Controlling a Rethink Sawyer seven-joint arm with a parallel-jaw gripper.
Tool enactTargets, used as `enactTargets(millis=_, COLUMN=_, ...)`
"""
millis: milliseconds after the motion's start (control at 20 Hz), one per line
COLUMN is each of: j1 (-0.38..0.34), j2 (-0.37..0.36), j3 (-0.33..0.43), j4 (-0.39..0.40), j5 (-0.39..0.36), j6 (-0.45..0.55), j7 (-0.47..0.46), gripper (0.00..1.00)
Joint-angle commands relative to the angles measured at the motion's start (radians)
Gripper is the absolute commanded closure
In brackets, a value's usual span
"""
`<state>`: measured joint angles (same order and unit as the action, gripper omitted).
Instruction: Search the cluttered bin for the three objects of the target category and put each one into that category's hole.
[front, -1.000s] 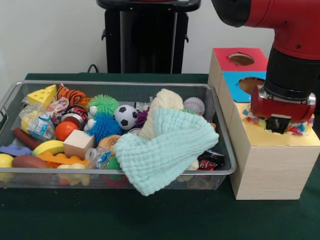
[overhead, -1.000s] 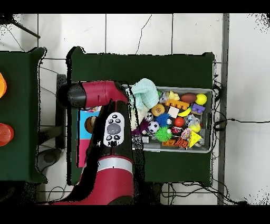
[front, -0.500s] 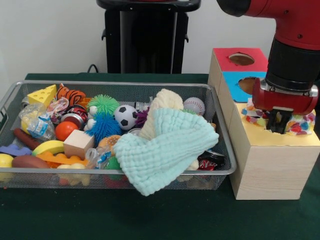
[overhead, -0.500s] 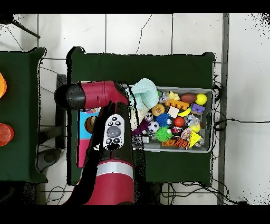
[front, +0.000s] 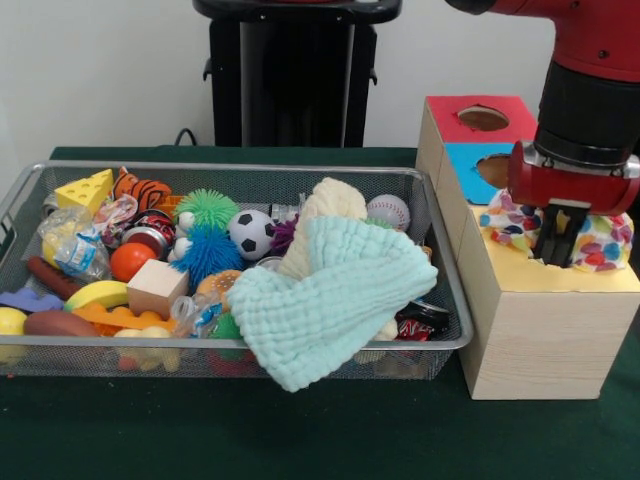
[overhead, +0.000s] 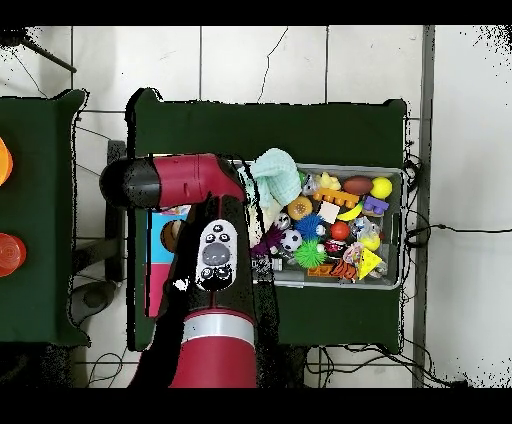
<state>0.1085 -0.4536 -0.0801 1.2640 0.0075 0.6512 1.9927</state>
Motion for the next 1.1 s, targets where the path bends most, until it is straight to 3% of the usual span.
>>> enactTargets(millis=50, j1=-0.062, j2=-0.064, j3=0.068, j4=0.106, j5=0.049, j6=0.087, j7=0.088, gripper=1.0)
enactTargets(millis=300, j1=-0.062, j2=-0.074, j3=0.05, j4=0.108, j5=0.032, j6=0.06, j7=0.08, gripper=1.0)
enactTargets(millis=500, j1=-0.083, j2=-0.087, j3=0.073, j4=0.119, j5=0.053, j6=0.096, j7=0.07, gripper=1.0)
enactTargets(millis=1100, j1=-0.163, j2=-0.045, j3=0.125, j4=0.1, j5=0.194, j6=0.33, j7=0.128, gripper=1.0)
